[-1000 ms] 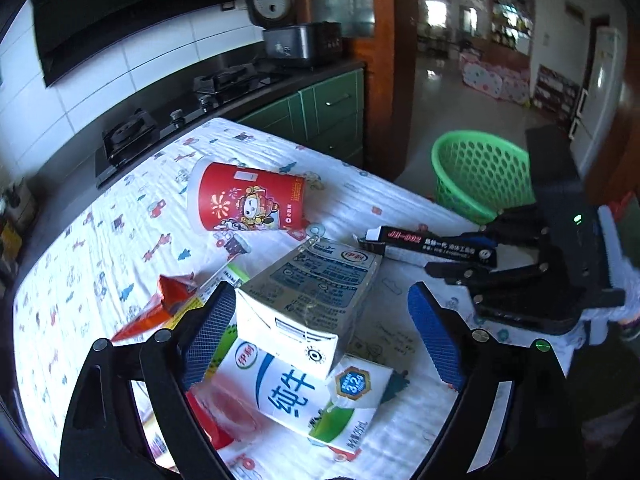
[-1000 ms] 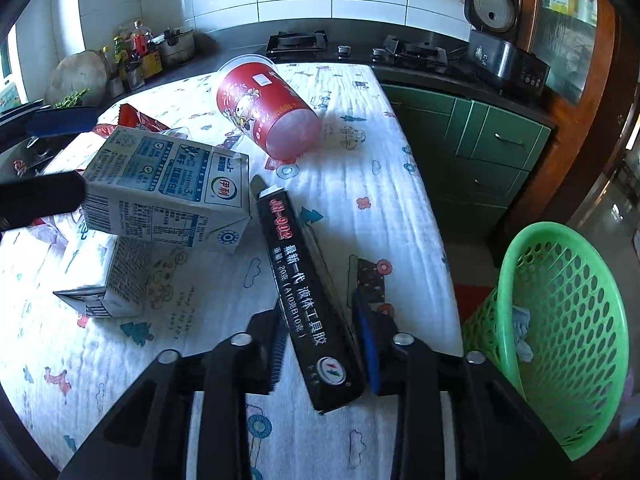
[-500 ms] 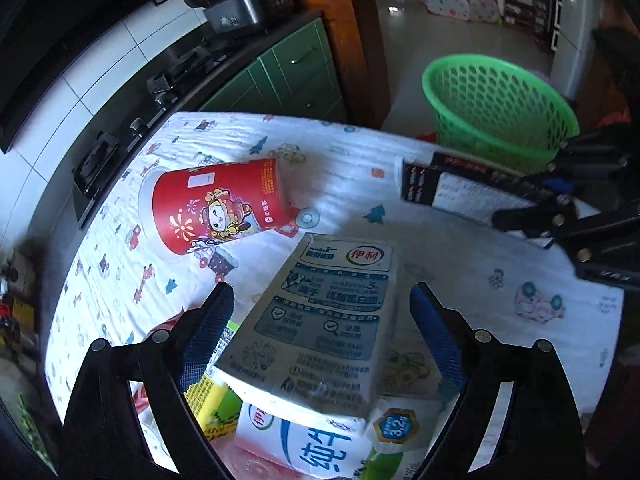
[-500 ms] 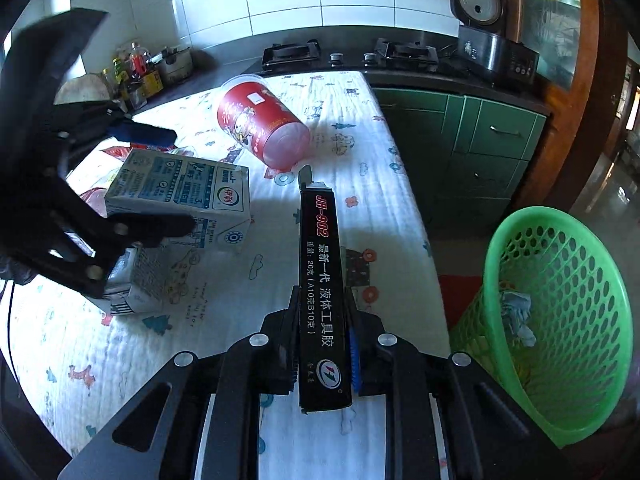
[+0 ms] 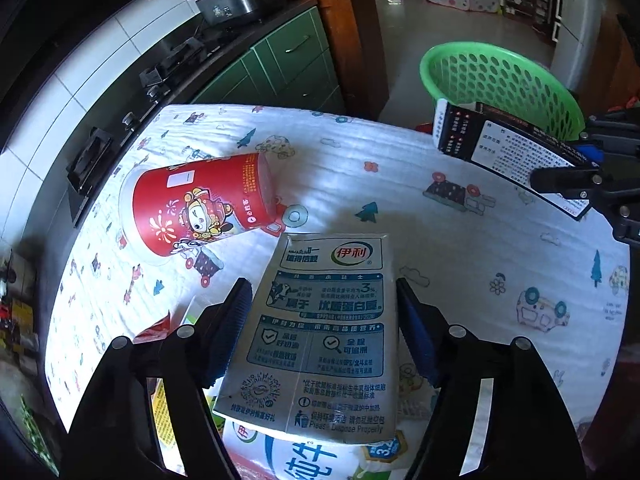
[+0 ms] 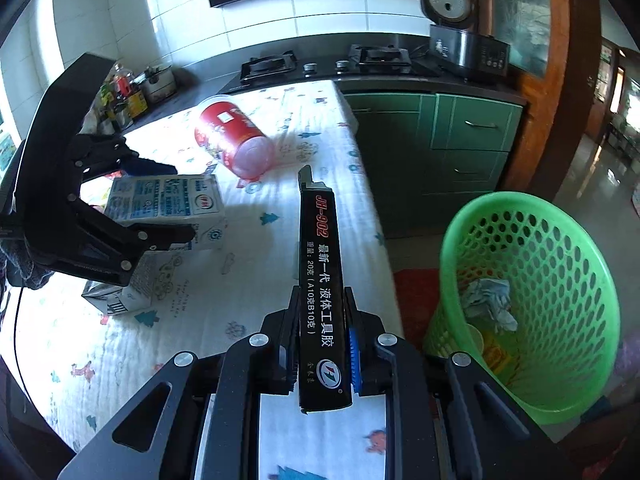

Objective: Collect trash
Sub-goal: 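Carry the glue box into the basket with the right tool while the left grasps the blue milk carton, then carry the blue milk carton over the basket and open the left tool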

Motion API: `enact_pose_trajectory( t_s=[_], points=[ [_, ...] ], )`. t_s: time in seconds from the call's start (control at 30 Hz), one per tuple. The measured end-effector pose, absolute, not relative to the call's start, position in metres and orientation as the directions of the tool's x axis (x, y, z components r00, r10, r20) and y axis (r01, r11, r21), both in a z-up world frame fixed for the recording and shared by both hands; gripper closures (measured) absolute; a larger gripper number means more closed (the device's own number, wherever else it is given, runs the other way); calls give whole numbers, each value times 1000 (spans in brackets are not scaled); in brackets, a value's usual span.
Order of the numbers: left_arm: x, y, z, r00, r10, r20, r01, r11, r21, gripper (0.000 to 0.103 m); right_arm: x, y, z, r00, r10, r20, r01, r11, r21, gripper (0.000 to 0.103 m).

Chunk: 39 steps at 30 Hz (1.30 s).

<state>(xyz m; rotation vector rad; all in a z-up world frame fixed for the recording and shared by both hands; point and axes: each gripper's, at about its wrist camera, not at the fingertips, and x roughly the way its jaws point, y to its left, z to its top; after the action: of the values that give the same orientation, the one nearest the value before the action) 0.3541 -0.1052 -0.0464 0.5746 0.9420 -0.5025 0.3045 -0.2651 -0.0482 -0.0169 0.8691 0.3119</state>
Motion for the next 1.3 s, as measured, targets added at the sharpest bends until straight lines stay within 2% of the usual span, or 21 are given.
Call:
enact_pose_trajectory(
  t_s=[0.37, 0.77, 0.93, 1.3],
  points=[
    [341, -107, -17, 526, -268, -807, 571, 815, 102, 35, 305, -323, -52, 634, 161, -757, -138, 986, 94, 84],
    [321, -164, 8, 521, -408, -750, 624, 781, 9, 35, 329, -404, -81, 598, -23, -801, 78, 997, 29, 83],
    [320, -194, 12, 505, -450, -736, 646, 763, -24, 35, 335, -424, -87, 599, -42, -800, 113, 993, 32, 68],
    [331, -248, 2, 456, -484, -747, 643, 759, -99, 35, 300, -446, -76, 640, -76, -764, 141, 990, 20, 47]
  ],
)
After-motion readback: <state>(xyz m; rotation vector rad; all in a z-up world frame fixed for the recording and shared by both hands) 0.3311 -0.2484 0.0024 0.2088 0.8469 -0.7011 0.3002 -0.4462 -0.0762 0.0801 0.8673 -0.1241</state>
